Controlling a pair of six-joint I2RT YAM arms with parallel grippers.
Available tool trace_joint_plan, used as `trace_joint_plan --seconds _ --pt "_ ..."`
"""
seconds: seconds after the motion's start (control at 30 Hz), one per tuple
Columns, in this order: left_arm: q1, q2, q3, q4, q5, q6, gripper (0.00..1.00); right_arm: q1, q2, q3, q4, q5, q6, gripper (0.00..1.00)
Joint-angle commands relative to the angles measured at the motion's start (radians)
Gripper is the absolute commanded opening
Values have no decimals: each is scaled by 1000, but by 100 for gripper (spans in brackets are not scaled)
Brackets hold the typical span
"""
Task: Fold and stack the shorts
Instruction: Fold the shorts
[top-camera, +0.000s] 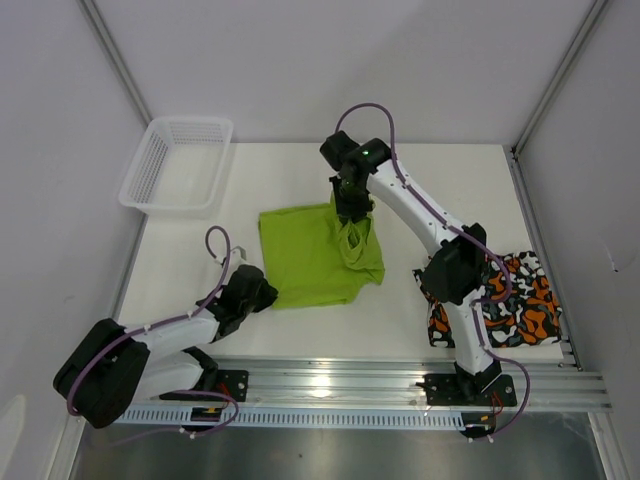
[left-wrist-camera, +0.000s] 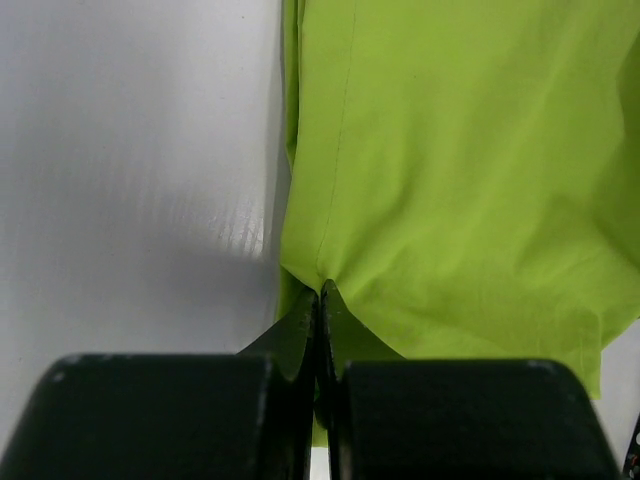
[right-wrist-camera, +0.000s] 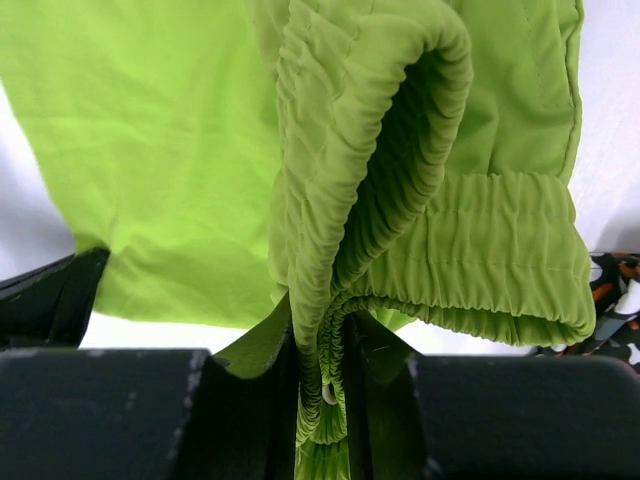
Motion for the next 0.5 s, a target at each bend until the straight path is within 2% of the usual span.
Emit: trace_joint_plan --seconds 0.0,0.23,0.47 --pt "-8 -13 -6 -35 -33 -4 0 7 -70 26 -111 -47 4 0" --pt "-8 -28 0 -49 -37 6 0 1 -122 40 -125 -71 -122 0" --pt "-8 -33 12 -69 -42 22 0 18 -113 52 -99 -166 -90 0"
